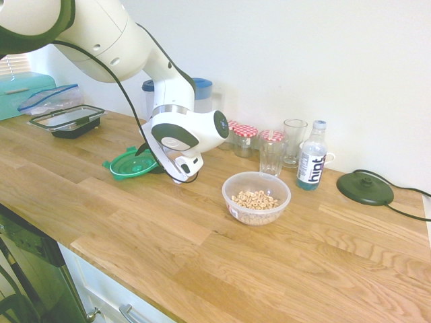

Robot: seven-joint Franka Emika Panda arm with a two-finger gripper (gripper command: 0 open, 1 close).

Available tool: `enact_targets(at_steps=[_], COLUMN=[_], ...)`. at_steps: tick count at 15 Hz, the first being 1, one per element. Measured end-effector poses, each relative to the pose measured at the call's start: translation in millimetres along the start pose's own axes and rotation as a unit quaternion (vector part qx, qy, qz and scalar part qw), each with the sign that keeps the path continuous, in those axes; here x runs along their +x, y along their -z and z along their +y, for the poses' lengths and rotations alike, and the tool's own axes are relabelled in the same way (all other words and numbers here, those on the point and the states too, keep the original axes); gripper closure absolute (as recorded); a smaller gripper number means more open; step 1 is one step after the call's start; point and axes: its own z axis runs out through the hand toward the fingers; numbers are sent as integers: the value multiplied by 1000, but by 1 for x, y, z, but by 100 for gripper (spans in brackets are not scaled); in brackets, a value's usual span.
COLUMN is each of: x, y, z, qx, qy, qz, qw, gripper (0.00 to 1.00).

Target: Cover the lid of food container

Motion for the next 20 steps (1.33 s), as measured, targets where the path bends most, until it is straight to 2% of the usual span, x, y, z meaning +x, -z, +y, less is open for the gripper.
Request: enact_targets(at_steps=[15,20], x=[-1,-6], y=[-3,-12], z=[-1,-7], qx=[-20,-71], qy=[8,5], qz=[6,20], qw=[1000,997], gripper=[100,100])
